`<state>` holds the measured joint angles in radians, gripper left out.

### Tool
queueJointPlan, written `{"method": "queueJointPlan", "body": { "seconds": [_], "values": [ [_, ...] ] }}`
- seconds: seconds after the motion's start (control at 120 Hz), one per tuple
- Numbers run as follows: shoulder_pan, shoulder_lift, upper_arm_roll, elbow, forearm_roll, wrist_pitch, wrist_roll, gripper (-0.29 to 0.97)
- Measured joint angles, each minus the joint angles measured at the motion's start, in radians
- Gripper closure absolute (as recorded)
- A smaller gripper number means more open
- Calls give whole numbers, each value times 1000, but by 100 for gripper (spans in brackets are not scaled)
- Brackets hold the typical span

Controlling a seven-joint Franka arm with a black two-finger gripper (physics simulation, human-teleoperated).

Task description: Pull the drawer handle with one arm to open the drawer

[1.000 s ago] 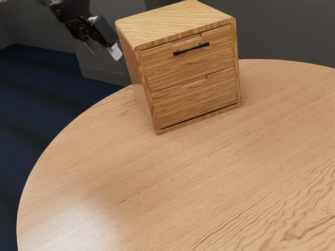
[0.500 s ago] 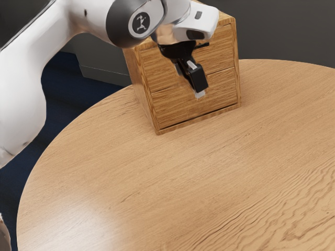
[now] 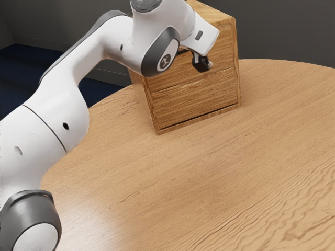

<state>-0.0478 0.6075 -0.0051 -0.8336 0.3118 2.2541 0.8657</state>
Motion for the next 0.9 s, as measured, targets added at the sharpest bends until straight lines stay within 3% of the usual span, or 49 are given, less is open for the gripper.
{"method": "queueJointPlan", "body": {
  "seconds": [0.15,0.2,0.25,0.292,0.317,0.417,0.5,0.608,0.758,0.9],
  "values": [
    [8,13,32,-3,-12,0,58,0],
    [-35,14,116,-6,-26,-9,72,0],
    [-153,47,365,-8,-132,-19,90,0],
    [-271,112,648,-8,-295,-32,112,0],
    [-315,144,775,-9,-388,-42,127,0],
    [-400,239,1064,0,-681,-87,181,0],
    [-432,261,1126,13,-827,-114,223,0],
    [-439,277,1135,69,-919,-134,267,0],
    [-440,328,1201,118,-961,-170,295,0],
    [-442,359,1287,131,-949,-224,274,1]
  ]
}}
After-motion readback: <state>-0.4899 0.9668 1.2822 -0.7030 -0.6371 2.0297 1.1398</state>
